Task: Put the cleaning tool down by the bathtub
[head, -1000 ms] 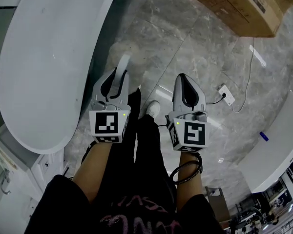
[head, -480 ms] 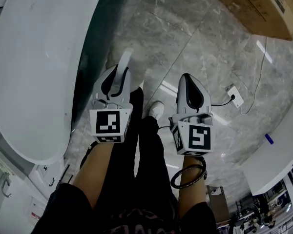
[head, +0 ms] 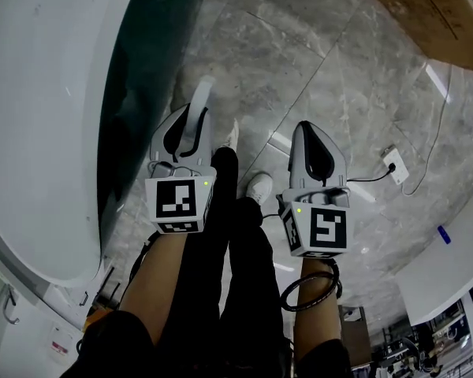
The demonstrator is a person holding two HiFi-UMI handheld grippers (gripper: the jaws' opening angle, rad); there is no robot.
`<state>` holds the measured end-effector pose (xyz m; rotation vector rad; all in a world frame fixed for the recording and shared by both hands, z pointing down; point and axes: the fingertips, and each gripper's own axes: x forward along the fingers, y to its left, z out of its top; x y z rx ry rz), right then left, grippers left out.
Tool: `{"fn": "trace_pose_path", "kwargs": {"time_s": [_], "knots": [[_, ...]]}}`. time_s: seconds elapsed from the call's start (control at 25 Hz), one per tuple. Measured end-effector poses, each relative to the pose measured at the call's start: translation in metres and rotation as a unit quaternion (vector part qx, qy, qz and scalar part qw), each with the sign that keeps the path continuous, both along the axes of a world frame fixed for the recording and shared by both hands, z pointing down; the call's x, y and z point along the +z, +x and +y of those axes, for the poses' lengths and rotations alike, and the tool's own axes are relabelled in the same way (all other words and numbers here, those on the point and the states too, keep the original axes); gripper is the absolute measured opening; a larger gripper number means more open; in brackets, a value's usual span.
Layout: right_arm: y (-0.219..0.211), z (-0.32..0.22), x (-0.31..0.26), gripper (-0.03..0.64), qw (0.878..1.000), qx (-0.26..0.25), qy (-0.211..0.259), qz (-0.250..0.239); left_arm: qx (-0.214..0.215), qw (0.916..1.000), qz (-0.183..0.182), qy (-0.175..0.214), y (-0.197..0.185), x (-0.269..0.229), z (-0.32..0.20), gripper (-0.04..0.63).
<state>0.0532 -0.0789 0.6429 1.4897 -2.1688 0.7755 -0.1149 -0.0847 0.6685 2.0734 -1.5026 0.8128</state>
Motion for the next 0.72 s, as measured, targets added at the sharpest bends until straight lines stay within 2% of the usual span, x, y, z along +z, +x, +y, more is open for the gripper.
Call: {"fn": "trace_pose_path", "kwargs": {"time_s": [0.28, 0.72], "knots": [[-0.003, 0.001, 0.052, 0.014, 1.0, -0.008, -0.021, -0.001, 0.045, 0.9987, -0.023, 0.001, 0.0, 0.051, -0.009, 0.094], [-0.014, 0.005, 0.131, 0.014, 0.999, -0.017, -0.043, -0.012, 0.046, 0.9979, -0.041, -0.019, -0.014, 0.14, -0.006, 0.094]]}}
